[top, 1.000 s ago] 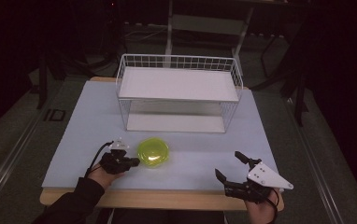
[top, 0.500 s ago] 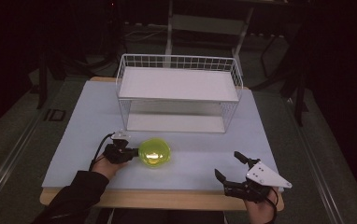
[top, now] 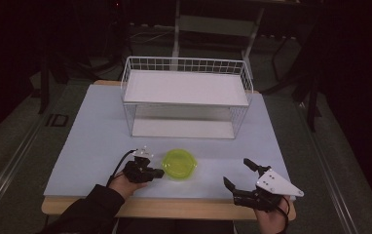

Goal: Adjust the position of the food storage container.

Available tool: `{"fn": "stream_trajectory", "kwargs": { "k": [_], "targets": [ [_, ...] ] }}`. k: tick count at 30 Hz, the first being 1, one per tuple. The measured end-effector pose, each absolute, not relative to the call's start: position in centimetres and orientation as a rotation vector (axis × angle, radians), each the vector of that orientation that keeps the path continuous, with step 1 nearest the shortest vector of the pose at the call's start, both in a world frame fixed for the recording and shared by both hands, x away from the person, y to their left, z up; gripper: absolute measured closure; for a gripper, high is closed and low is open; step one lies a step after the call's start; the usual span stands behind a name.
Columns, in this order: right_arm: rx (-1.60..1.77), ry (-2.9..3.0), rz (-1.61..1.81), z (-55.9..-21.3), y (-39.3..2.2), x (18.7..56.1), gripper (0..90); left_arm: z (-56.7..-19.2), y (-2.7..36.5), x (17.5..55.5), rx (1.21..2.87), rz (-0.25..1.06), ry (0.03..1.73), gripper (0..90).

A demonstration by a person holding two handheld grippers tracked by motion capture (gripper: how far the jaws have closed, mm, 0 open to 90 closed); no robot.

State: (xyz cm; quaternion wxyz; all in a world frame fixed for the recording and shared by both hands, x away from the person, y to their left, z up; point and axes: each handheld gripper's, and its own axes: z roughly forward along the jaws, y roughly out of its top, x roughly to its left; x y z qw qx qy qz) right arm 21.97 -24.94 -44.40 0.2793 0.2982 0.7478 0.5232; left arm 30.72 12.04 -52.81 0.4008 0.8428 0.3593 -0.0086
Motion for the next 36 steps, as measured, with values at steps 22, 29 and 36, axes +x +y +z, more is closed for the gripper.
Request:
{"fn": "stream_trajectory", "kwargs": {
  "k": [22, 29, 36],
  "targets": [
    [0.796, 2.017, 1.387, -44.4, -25.1, 22.1, 16.4, -53.2, 10.2, 32.1, 2.087, -0.006, 0.975, 90.0],
    [0.798, 2.018, 1.384, -44.4, -25.0, 22.1, 15.5, -53.4, 9.0, 31.4, 2.113, -0.046, 0.939, 89.6],
    [0.807, 2.021, 1.386, -44.5, -25.0, 22.1, 14.6, -53.5, 8.0, 31.4, 2.118, -0.075, 0.928, 87.2]
  ]
}}
